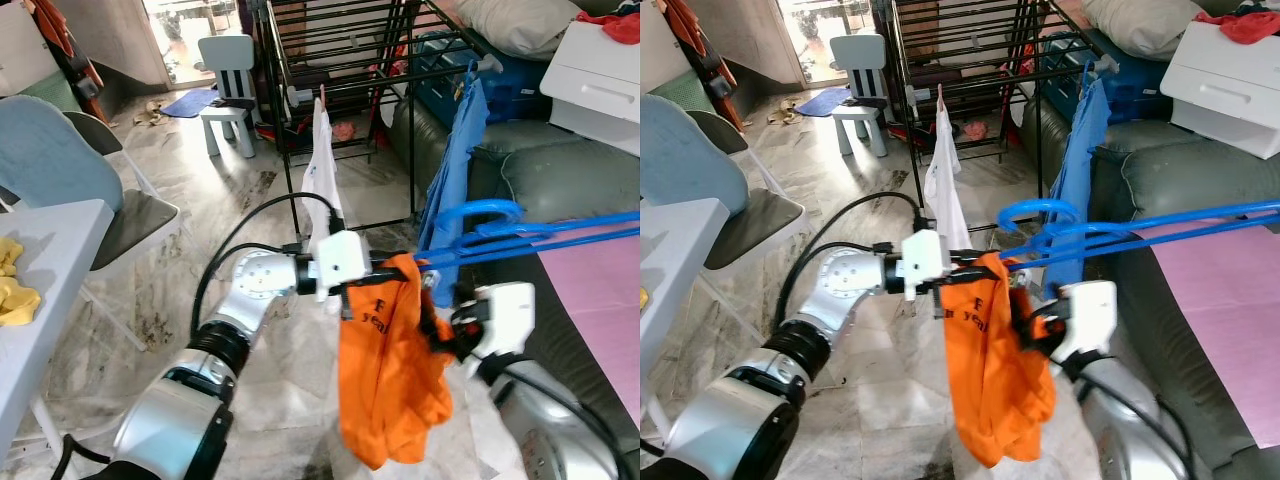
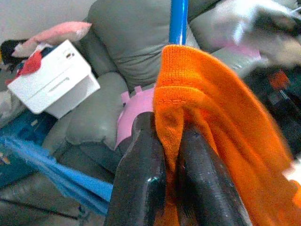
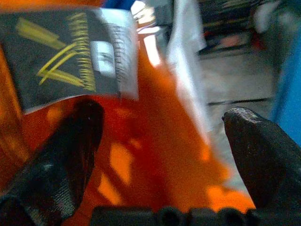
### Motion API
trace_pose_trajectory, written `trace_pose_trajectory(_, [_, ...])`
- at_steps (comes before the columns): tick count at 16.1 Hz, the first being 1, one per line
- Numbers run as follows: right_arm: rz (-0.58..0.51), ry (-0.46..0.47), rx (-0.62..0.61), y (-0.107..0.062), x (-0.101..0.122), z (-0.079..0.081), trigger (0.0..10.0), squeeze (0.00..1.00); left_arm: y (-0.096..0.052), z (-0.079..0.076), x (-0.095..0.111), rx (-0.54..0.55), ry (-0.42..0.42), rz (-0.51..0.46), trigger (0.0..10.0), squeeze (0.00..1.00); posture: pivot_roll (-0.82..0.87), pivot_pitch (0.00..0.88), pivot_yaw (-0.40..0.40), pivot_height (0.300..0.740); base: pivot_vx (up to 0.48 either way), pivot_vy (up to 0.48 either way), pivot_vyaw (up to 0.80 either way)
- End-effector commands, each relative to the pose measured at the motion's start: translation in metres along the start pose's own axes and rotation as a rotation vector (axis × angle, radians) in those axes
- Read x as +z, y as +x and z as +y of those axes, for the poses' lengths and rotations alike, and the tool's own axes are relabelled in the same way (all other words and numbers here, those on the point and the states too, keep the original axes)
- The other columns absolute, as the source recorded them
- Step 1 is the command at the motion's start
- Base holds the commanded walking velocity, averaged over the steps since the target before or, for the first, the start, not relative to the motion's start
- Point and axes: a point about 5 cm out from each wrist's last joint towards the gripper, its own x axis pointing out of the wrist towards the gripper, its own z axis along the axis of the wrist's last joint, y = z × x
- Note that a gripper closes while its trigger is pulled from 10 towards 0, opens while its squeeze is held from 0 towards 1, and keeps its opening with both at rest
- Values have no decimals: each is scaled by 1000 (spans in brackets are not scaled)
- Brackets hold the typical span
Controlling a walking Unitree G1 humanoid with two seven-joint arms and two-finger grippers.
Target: Hang hanger
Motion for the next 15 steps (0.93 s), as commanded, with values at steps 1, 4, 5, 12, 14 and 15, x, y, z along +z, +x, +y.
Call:
trace_pose_trajectory(1, [39, 11, 35, 0, -7, 5, 10000, 0, -1, 8, 8, 22, 42, -29, 0, 0, -43, 0, 71, 740, 0, 0, 0])
trace_pose_trajectory(4, [149, 18, 8, -8, -30, -1, 10000, 0, 3, 18, 19, 65, 52, -74, 0, 0, -52, 0, 75, 740, 0, 0, 0])
trace_pose_trajectory(5, [174, 24, -12, -8, -34, -3, 10000, 0, 4, 22, 23, 72, 65, -90, 0, 0, -51, 0, 74, 740, 0, 0, 0])
trace_pose_trajectory(12, [280, 67, -166, -9, -52, -23, 10000, 0, 1, 62, 56, 229, 60, -199, 0, 0, -53, 0, 47, 740, 0, 0, 0])
trace_pose_trajectory(14, [288, 90, -218, -13, -55, -31, 10000, 0, 0, 66, 60, 244, 59, -213, 0, 0, -53, 0, 42, 740, 0, 0, 0])
trace_pose_trajectory(15, [284, 117, -248, -15, -56, -35, 10000, 0, -1, 68, 61, 255, 60, -215, 0, 0, -54, 0, 40, 740, 0, 0, 0])
